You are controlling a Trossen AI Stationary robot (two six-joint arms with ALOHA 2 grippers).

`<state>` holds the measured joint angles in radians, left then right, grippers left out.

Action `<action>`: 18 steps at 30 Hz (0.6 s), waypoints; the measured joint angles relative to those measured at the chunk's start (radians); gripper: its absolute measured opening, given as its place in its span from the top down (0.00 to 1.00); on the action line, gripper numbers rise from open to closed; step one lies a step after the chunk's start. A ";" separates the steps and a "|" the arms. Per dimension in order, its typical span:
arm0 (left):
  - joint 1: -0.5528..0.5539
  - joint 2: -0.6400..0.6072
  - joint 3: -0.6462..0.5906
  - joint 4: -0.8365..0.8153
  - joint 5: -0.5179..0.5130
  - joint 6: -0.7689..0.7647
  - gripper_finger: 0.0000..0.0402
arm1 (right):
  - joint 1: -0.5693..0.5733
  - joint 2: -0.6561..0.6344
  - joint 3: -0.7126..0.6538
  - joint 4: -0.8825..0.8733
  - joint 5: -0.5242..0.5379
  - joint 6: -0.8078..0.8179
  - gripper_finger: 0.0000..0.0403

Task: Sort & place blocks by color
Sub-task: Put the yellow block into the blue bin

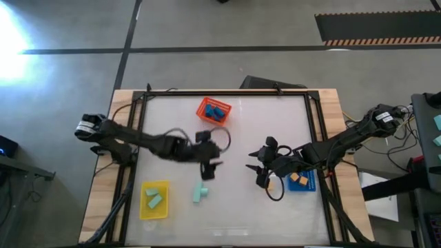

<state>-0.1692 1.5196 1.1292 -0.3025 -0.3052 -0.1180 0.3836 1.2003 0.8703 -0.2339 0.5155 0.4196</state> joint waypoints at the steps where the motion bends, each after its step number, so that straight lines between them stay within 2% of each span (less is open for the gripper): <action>1: -0.031 -0.001 -0.005 0.006 -0.028 -0.008 0.47 | 0.000 0.000 0.000 0.003 0.000 0.017 0.50; 7: -0.179 -0.022 -0.032 0.023 -0.161 -0.065 0.47 | 0.020 0.010 0.004 0.002 -0.009 0.113 0.50; 14: -0.273 -0.031 -0.042 0.034 -0.192 -0.089 0.47 | 0.041 0.056 0.065 -0.011 -0.206 0.247 0.50; 18: -0.308 -0.031 -0.042 0.033 -0.192 -0.103 0.47 | 0.054 0.118 0.158 -0.182 -0.288 0.336 0.50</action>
<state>-0.4770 1.4883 1.0874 -0.2699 -0.4969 -0.2211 0.4375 1.3181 1.0280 -0.4157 0.2275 0.7554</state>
